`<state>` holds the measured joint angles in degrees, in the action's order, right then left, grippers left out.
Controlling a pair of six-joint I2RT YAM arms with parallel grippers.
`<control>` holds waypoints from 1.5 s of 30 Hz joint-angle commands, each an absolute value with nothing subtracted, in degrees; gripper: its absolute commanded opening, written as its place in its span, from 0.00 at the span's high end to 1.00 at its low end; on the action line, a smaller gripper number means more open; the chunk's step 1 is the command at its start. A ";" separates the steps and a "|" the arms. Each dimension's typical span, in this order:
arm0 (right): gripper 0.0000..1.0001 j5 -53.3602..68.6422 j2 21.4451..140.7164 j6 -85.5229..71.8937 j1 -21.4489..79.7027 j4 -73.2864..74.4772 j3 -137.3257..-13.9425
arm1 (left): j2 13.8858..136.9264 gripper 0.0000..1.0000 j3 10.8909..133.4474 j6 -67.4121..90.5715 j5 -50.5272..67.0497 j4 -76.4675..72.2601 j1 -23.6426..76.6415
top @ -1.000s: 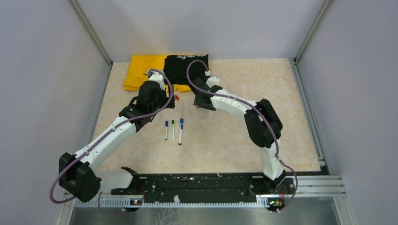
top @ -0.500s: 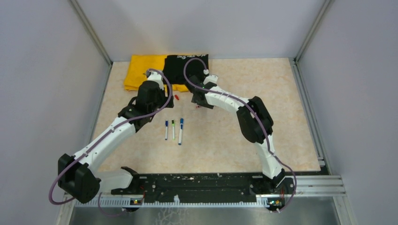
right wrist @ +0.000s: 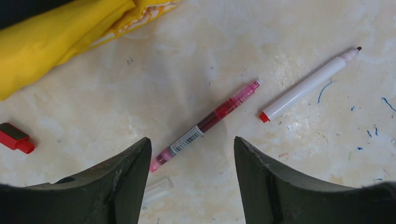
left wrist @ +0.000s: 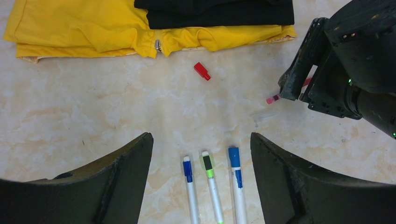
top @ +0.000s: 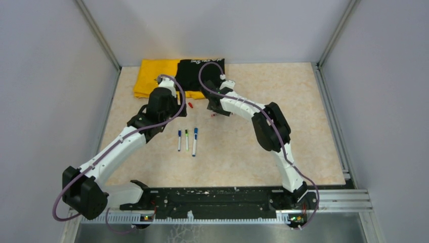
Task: Insert the pens into the pen caps
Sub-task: Pick up the pen from the center of the board.
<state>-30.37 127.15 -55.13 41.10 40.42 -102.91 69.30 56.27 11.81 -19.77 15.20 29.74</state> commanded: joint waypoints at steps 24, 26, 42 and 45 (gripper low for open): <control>0.61 -25.80 132.05 -47.57 40.39 38.69 -107.97 | 68.36 0.18 56.60 10.90 -21.53 15.47 29.18; 0.64 -25.59 131.96 -47.27 40.30 38.58 -107.51 | 68.29 0.18 56.62 10.90 -21.58 15.45 29.18; 0.92 -24.18 128.37 -37.74 38.61 34.85 -102.03 | 68.84 0.19 56.69 10.90 -20.92 15.47 29.10; 1.00 -21.86 128.16 -34.74 38.03 34.59 -101.91 | 68.93 0.18 56.69 10.90 -20.80 15.37 29.09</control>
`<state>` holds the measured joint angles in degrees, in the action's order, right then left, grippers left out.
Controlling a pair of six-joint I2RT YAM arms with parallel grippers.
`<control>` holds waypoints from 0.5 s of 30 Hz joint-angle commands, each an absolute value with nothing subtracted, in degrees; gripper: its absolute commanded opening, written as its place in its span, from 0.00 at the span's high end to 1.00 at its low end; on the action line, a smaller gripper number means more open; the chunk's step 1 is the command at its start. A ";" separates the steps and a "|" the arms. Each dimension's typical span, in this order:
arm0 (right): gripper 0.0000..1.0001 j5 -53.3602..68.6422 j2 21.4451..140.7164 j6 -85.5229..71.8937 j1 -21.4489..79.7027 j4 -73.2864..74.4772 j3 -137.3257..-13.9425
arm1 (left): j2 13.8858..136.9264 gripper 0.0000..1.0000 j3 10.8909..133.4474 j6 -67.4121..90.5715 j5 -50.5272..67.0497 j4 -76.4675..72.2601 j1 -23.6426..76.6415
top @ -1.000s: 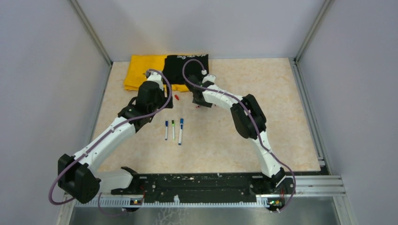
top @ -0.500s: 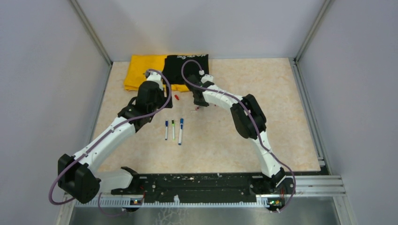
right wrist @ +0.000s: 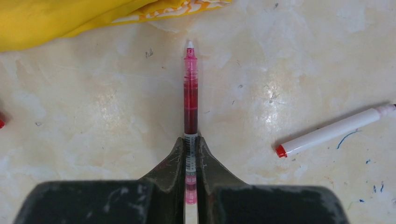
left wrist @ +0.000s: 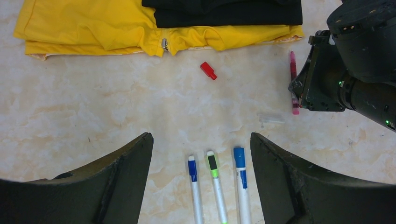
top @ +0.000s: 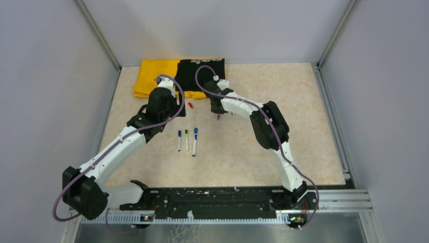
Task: Insert the pens into the pen caps
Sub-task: Pick up the pen from the center of the board.
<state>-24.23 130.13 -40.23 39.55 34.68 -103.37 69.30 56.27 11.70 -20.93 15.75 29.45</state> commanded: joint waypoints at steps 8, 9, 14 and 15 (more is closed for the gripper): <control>1.00 -8.53 120.97 -26.32 36.58 28.30 -94.84 | 67.29 0.19 54.95 12.38 -14.05 12.61 28.41; 1.00 -7.57 119.06 -25.49 36.56 26.46 -92.42 | 66.13 0.18 53.98 12.58 -13.19 11.27 28.38; 1.00 -4.84 108.30 -22.25 36.54 15.11 -79.92 | 61.99 0.14 50.45 15.08 -9.15 7.10 28.21; 1.00 -4.08 106.53 -21.49 36.56 13.49 -77.90 | 61.78 0.14 49.98 15.90 -7.63 6.58 28.17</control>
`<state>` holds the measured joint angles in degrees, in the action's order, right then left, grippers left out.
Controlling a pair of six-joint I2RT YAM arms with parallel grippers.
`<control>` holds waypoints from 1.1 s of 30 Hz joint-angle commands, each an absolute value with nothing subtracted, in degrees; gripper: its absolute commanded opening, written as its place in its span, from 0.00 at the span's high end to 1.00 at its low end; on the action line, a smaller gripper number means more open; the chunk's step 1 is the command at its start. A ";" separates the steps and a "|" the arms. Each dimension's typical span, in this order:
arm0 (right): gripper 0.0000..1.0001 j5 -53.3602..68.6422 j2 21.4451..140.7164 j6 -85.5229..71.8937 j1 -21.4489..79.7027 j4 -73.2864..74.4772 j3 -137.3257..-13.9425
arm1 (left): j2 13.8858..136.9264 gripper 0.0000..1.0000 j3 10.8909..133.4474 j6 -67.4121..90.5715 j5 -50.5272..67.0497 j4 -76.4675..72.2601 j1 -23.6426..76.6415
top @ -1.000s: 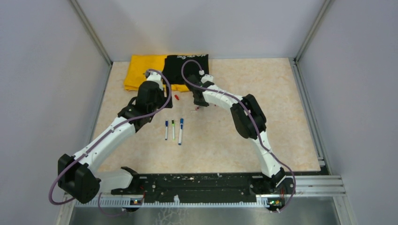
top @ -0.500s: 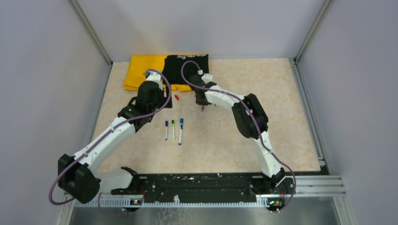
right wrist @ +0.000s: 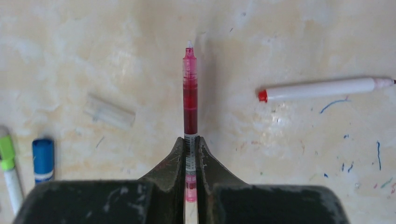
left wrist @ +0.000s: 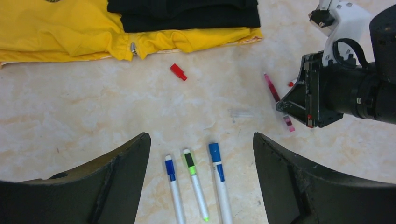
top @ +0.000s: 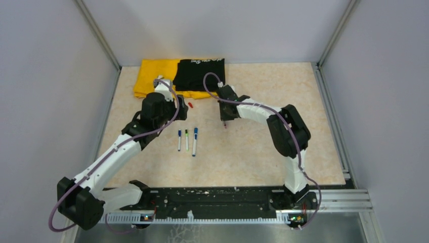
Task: Insert the pens into the pen caps
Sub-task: Pick up the pen from the center of the board, then adjust the pen.
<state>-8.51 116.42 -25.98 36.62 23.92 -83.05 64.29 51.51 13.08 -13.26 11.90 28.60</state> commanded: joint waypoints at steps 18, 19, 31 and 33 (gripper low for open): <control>1.00 16.58 77.36 -31.18 36.65 -26.85 -44.46 | 61.50 0.14 42.14 36.98 10.06 -10.31 28.16; 1.00 17.73 76.85 -32.32 36.72 -28.95 -43.79 | 62.03 0.14 42.38 37.25 10.66 -10.56 28.21; 1.00 24.38 78.89 -37.20 39.98 -36.95 -44.83 | 67.09 0.21 42.50 40.86 19.81 -18.28 28.19; 1.00 24.35 79.43 -37.19 40.62 -36.97 -45.27 | 67.01 0.23 42.40 40.91 20.07 -18.62 28.21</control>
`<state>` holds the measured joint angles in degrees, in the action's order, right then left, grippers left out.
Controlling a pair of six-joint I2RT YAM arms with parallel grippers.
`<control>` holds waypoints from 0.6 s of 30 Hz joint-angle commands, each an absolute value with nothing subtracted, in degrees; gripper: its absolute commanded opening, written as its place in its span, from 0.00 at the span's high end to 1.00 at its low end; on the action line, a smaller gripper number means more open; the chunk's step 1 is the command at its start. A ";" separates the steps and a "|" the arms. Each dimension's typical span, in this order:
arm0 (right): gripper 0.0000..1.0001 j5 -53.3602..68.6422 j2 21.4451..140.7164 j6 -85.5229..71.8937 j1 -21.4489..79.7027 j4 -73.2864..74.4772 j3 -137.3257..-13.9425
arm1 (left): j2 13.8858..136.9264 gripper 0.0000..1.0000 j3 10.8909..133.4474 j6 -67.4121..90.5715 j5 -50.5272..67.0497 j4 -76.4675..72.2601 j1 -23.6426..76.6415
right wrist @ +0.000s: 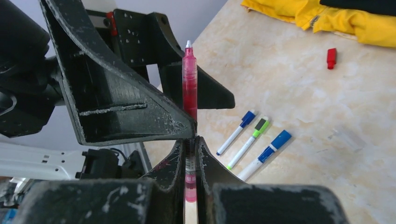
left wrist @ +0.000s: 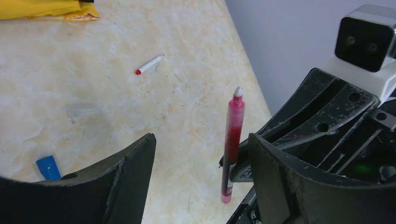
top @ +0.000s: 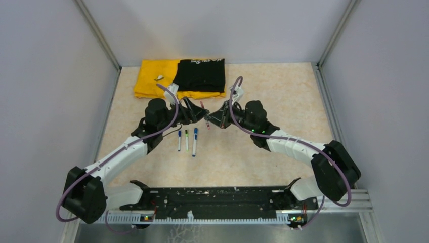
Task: Insert the pens into the pen caps
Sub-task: Adjust the pen.
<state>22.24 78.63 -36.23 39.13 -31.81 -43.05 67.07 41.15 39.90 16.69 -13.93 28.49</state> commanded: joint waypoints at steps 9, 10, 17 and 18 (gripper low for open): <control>1.00 23.94 79.59 -37.58 40.99 -37.93 -46.05 | 67.06 0.51 41.92 40.78 20.71 -18.46 28.21; 1.00 23.72 79.60 -37.55 41.08 -37.89 -46.13 | 67.32 0.54 41.92 40.82 20.96 -18.53 28.17; 1.00 21.93 79.39 -37.33 41.13 -36.53 -45.97 | 67.91 0.75 41.93 41.13 22.25 -18.81 28.21; 1.00 21.82 79.40 -37.30 41.13 -36.36 -45.92 | 67.76 0.80 41.92 41.01 22.26 -18.83 28.17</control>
